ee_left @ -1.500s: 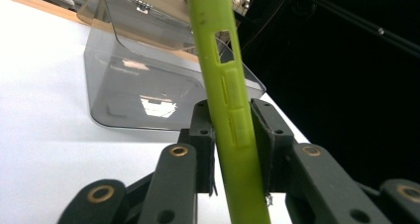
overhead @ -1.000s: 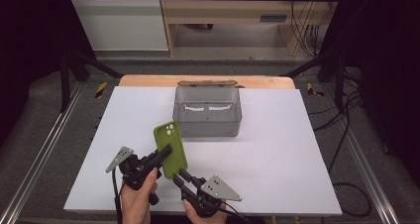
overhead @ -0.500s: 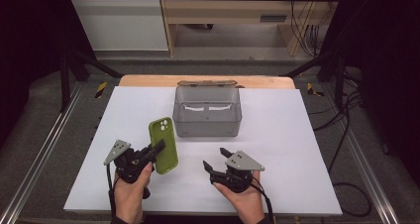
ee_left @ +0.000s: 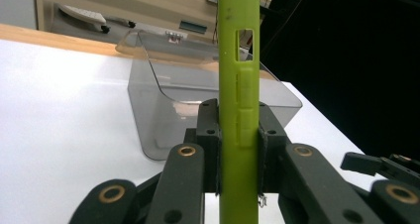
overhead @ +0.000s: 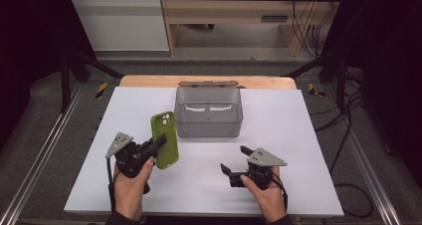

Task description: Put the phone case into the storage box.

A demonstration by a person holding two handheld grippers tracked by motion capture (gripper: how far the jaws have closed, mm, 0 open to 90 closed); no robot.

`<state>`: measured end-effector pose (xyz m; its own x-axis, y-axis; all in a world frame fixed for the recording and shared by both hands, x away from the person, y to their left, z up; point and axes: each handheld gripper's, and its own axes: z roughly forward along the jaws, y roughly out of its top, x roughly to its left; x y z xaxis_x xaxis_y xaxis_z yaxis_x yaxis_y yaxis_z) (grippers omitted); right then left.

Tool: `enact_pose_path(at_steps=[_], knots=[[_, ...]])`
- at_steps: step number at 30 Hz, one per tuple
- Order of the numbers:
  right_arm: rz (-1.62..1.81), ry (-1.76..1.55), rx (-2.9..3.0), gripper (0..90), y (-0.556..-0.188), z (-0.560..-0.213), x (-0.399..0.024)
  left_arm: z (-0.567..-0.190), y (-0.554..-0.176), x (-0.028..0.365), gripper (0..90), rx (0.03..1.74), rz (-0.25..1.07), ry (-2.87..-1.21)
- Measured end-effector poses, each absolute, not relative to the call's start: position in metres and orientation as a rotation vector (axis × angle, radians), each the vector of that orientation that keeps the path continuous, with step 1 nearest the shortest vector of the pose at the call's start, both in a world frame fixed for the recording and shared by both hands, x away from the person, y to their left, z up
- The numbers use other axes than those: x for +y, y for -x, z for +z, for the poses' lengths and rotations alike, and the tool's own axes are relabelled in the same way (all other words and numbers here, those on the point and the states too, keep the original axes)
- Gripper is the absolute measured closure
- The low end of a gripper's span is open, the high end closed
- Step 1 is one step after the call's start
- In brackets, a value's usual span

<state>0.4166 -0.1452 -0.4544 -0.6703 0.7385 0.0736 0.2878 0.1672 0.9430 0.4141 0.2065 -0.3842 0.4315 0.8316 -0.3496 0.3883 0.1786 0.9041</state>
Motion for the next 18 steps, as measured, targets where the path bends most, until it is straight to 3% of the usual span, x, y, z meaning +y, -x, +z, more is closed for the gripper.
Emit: enact_pose_path(at_steps=[18], knots=[[1.527, -0.989, 1.888, 3.9, -0.414, -0.462, -0.167, -0.377, -0.431, 0.212, 77.2, 1.154, 0.455, -1.46]])
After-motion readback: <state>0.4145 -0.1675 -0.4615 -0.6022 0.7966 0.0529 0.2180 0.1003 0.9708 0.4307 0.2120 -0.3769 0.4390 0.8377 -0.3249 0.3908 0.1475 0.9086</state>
